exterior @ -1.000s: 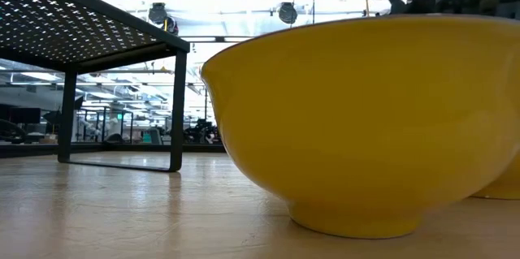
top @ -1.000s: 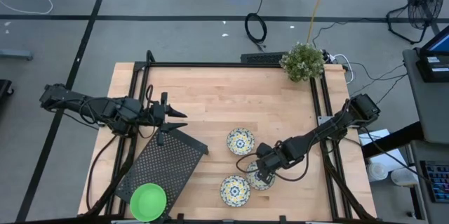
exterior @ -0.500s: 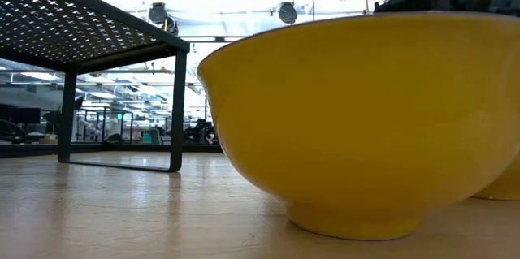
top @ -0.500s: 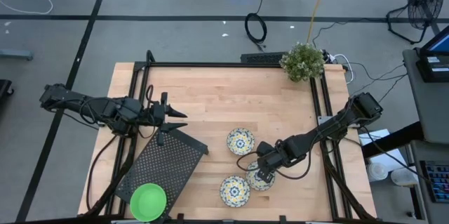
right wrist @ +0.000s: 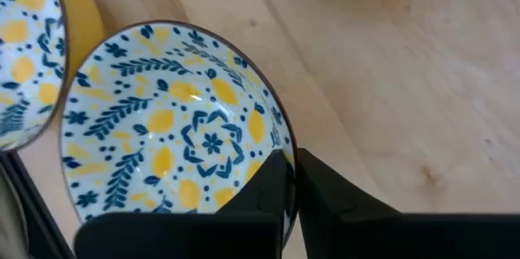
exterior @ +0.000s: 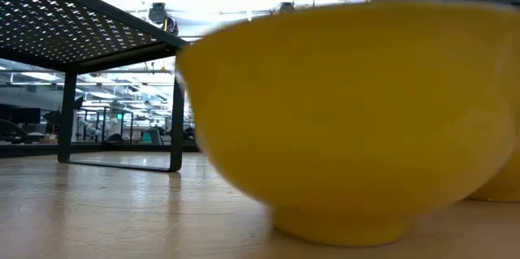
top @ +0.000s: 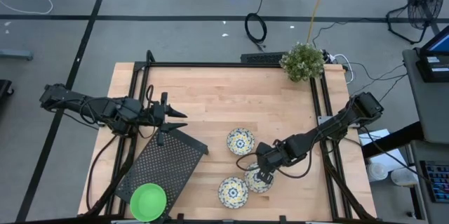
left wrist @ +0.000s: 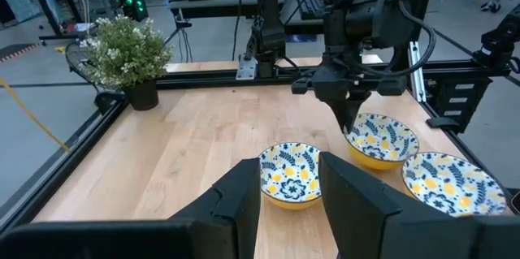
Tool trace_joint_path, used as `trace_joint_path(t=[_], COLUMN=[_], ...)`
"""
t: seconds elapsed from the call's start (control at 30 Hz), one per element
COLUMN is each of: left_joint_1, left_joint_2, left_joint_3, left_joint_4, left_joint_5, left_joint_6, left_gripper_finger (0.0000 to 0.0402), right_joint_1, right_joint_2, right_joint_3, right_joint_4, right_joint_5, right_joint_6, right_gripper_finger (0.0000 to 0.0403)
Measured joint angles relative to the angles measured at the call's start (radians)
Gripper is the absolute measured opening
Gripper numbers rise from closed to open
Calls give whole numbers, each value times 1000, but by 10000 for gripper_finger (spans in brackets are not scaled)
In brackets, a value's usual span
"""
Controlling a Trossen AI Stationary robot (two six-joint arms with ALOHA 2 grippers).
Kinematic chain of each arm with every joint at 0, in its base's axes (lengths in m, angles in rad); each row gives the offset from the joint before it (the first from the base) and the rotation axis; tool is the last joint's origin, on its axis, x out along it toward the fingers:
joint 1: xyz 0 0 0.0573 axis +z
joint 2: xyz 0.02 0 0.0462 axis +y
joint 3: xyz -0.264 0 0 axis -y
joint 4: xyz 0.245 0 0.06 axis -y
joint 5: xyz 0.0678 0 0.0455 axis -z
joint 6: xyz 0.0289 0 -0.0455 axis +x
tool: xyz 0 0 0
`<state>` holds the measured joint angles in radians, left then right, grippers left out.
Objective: Pick & Place Mini bowls
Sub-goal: Put the middle yellow patterned bowl on the shelf
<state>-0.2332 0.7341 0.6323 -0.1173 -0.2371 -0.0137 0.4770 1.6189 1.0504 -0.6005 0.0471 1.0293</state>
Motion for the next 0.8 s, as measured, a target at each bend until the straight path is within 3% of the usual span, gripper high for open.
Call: trace_joint_path(t=[0.37, 0.67, 0.8], left_joint_1=[0, 0, 0], left_joint_2=[0, 0, 0], left_joint_3=[0, 0, 0], left_joint_4=[0, -1, -5], left_joint_5=[0, 0, 0], left_joint_6=[1, 1, 1], left_gripper_finger=[131, 131, 131], right_joint_1=[3, 10, 10], right_joint_2=[-59, -210, -255], right_joint_3=[-4, -4, -4], right_joint_4=[-19, -35, -23], right_joint_5=[34, 195, 340], right_joint_6=[-49, -92, -182], right_gripper_finger=[1, 1, 0])
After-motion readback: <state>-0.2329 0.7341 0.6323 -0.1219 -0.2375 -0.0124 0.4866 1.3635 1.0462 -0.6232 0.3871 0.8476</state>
